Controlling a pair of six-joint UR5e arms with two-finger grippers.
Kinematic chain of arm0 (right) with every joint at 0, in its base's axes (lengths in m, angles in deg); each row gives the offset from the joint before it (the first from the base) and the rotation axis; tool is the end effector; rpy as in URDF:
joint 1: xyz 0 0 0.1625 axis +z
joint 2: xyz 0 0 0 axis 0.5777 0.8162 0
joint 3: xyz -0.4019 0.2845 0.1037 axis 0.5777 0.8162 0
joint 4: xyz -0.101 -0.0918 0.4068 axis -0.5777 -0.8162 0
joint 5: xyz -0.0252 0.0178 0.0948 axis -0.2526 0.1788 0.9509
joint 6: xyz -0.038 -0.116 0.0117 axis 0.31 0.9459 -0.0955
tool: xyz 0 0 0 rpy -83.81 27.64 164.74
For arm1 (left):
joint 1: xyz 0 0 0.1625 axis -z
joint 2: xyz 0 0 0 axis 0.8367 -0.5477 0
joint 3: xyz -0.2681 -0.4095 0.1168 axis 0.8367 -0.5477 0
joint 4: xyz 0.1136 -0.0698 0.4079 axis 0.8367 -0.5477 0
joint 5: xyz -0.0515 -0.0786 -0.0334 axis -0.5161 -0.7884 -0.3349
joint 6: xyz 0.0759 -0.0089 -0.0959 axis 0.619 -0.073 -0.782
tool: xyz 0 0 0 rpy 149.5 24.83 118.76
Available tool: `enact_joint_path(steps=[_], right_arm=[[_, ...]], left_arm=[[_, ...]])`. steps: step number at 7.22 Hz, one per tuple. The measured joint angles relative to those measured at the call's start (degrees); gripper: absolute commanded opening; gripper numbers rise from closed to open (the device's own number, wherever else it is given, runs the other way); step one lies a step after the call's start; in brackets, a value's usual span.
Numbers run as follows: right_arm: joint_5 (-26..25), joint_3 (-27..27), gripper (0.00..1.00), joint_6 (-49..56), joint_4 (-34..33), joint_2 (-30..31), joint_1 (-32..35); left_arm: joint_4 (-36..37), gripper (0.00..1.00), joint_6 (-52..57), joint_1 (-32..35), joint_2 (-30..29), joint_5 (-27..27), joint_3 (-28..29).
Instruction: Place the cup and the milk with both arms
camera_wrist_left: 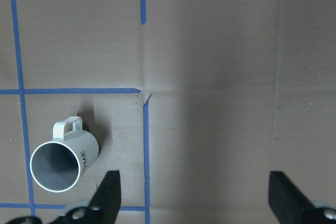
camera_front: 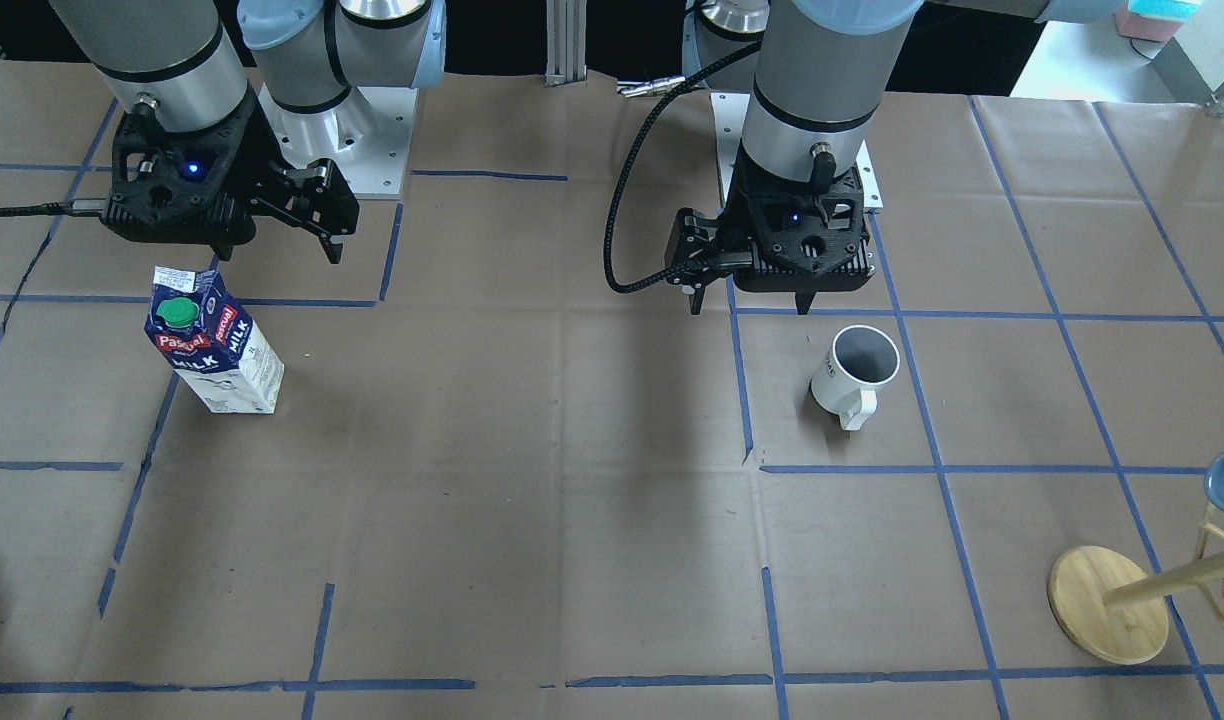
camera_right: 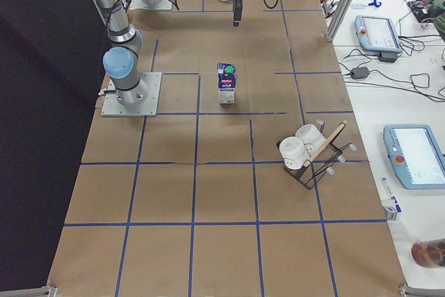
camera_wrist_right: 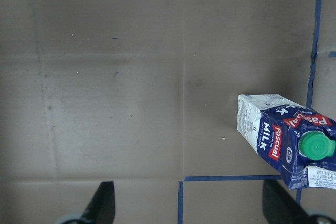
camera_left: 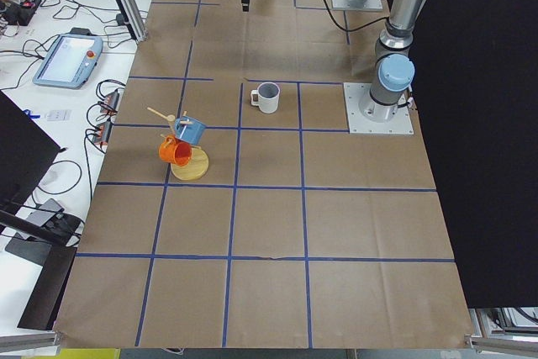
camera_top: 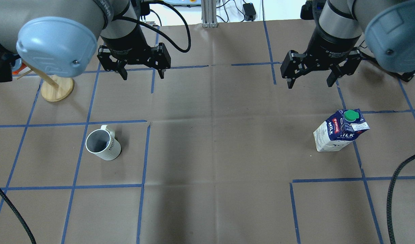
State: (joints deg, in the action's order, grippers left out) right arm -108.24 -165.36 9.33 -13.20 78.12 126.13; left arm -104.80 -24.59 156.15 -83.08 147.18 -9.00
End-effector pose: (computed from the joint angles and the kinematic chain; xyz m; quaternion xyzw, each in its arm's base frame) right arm 0.1401 -0.5008 0.5298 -0.0035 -0.9998 -0.0180 0.0026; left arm -0.2218 -0.5409 0.5260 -0.0010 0.9997 -0.0246 0.0056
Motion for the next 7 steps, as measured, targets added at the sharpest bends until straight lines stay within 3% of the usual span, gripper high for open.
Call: enact_joint_path(steps=[5, 7], right_arm=[[0.0, -0.05, 1.0, -0.03, 0.03, -0.02, -0.05], [0.0, -0.03, 1.0, 0.0, 0.06, -0.02, -0.05]], left_arm=[[-1.12, 1.0, -0.32, -0.36, 3.35, -1.88, -0.78], [-5.15, 1.0, -1.03, -0.71, 4.77, -2.02, -0.87]])
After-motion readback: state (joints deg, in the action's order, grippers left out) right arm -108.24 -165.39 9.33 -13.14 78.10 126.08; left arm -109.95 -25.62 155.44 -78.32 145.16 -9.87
